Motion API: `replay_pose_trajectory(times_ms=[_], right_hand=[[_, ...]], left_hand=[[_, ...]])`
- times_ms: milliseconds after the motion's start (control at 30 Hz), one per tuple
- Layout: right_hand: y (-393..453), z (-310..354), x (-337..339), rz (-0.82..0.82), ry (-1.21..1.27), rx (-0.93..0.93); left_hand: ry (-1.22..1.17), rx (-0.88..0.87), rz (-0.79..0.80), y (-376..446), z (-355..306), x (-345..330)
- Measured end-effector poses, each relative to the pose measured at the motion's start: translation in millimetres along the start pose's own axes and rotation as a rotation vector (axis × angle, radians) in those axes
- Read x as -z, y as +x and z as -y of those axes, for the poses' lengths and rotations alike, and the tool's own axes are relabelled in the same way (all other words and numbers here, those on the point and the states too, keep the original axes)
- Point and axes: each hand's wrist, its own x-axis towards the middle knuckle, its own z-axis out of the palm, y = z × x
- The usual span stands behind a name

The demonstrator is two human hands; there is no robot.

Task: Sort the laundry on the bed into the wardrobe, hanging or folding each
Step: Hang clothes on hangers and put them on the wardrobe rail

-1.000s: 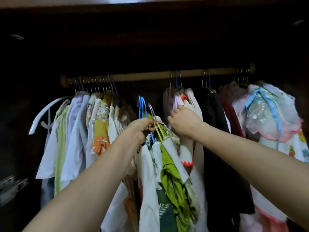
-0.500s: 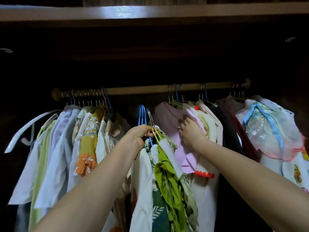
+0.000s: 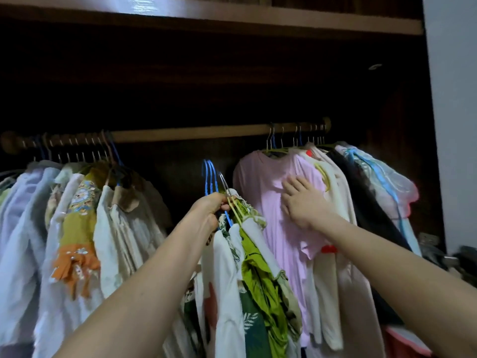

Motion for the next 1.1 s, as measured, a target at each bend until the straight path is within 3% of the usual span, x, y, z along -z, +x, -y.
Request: replay_pose_trajectory(times_ms=[33, 100, 167, 267, 367, 500, 600, 800, 1100], right_hand=[[-6, 12, 9, -0.054, 0.292, -0.064], [-22, 41, 41, 0.048, 0.865, -0.275], [-42, 66, 67, 0.137, 1.043, -0.341], [-82, 92, 91, 0.21, 0.756, -0.299], [-107, 105, 99, 0.159, 0.455, -0.314], [-112, 121, 92, 0.095, 0.185, -0.333], [-105, 123, 83, 0.085, 0.233, -0.347], [-66, 106, 59, -0.133, 0.495, -0.454], [19, 106, 49, -0.35, 0.67, -0.563]], left_hand=[[-0.013, 0.002, 0.002, -1, 3, 0], [-0.009, 0.007, 0.0, -4, 9, -2], [-0.017, 0.009, 0.004, -9, 17, -3], [-0.05, -0.005, -0.018, -11, 26, -1], [-0.08, -0.032, -0.075, -14, 27, 1], [0.038, -0.084, 0.064, -26, 29, -2], [0.145, -0.083, 0.152, -41, 25, -1], [-0.047, 0.027, 0.104, -54, -3, 19], [0.042, -0.116, 0.113, -75, -21, 47]])
